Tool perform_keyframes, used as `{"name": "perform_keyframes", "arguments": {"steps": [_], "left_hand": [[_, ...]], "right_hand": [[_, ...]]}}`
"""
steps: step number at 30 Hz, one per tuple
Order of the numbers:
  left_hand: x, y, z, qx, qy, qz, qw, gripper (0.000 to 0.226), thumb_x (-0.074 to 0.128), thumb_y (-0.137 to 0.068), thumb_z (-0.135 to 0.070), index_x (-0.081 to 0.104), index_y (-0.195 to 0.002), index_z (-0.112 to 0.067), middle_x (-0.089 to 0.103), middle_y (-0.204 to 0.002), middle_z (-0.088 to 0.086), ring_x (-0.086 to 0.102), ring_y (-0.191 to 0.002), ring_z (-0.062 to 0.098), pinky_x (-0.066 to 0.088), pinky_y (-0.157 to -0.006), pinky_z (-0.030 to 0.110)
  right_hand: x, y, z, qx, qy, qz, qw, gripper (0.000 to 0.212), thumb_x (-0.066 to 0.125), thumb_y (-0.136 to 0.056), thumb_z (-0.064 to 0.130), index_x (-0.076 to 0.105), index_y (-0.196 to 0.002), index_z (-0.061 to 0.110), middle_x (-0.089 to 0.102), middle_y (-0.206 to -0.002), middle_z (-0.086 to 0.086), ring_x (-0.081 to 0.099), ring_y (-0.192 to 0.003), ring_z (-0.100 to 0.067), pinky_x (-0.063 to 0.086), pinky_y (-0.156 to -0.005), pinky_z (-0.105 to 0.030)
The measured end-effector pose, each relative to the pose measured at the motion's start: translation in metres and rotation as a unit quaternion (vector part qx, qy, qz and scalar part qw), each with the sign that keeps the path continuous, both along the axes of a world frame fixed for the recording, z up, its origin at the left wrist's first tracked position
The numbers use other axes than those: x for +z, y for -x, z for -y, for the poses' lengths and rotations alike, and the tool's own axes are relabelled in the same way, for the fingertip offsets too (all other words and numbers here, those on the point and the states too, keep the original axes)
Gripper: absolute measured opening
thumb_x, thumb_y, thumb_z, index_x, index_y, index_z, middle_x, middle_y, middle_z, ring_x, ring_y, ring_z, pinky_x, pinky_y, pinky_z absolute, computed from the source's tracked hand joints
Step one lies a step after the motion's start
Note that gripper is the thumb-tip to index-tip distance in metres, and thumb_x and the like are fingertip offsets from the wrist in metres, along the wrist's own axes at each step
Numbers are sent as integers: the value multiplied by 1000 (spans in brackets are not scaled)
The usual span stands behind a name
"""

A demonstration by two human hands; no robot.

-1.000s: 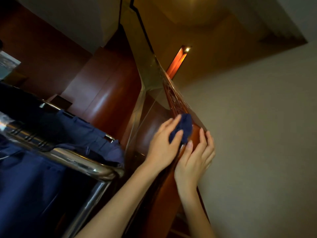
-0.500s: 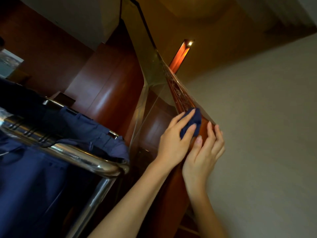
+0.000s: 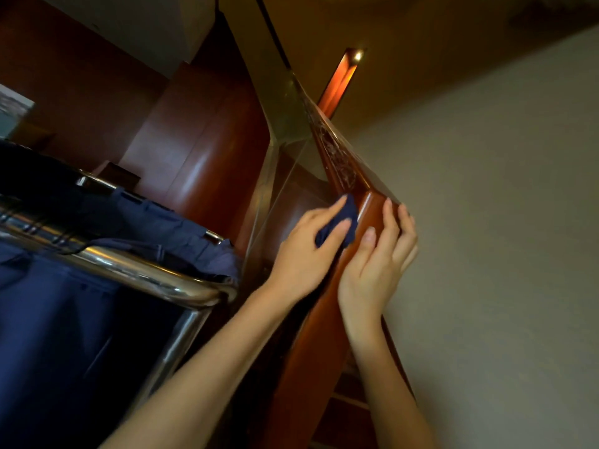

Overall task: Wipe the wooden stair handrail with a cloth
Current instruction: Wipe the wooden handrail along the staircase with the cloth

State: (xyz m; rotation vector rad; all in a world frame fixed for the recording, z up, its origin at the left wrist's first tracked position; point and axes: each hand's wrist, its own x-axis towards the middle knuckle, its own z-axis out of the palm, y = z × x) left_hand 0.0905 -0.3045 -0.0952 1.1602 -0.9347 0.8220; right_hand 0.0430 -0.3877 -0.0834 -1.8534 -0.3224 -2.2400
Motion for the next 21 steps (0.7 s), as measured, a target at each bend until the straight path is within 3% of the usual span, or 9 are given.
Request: {"name": "perform_keyframes", "arguments": {"steps": [4, 7, 13, 16, 21], "left_hand": [[12, 8, 2, 29, 5, 1, 1000, 42, 48, -101, -32, 46, -143, -31, 52, -135, -5, 47, -124, 2, 30, -96, 6], [-41, 9, -1, 34, 7, 0, 999, 42, 49, -99, -40, 47, -142, -38, 54, -131, -13, 49, -121, -6, 31, -96, 3], [-163, 25, 4, 7, 6, -75, 997, 42, 48, -96, -45, 44, -137, -55, 49, -134, -16, 48, -127, -2, 31, -99, 5], [-149, 31, 5, 6, 11, -87, 996, 43, 49, -97, -36, 46, -138, -46, 48, -133, -12, 47, -127, -3, 29, -99, 4], [-73, 26, 3, 22, 0, -69, 997, 43, 50, -99, -29, 44, -142, -34, 49, -129, -9, 47, -118, -8, 32, -97, 4]], "right_hand": [[-1, 0, 0, 6, 2, 2, 1000, 38, 45, -100, 5, 51, -137, 0, 44, -145, -18, 36, -138, -36, 14, -110, -9], [0, -1, 1, 9, 7, 17, 1000, 37, 46, -100, 4, 53, -136, 0, 45, -144, -18, 37, -137, -36, 15, -111, -12], [-4, 3, 0, 27, -5, -7, 1000, 38, 43, -101, 3, 53, -138, 4, 44, -146, -14, 32, -142, -31, 16, -114, -16], [-18, 5, -1, 10, 4, -22, 1000, 42, 42, -100, 1, 49, -141, 6, 42, -149, -12, 29, -144, -29, 15, -117, -18], [-78, 6, 0, 4, -5, -60, 998, 46, 44, -100, 1, 45, -145, 9, 36, -155, -9, 25, -147, -25, 30, -117, -43]]}}
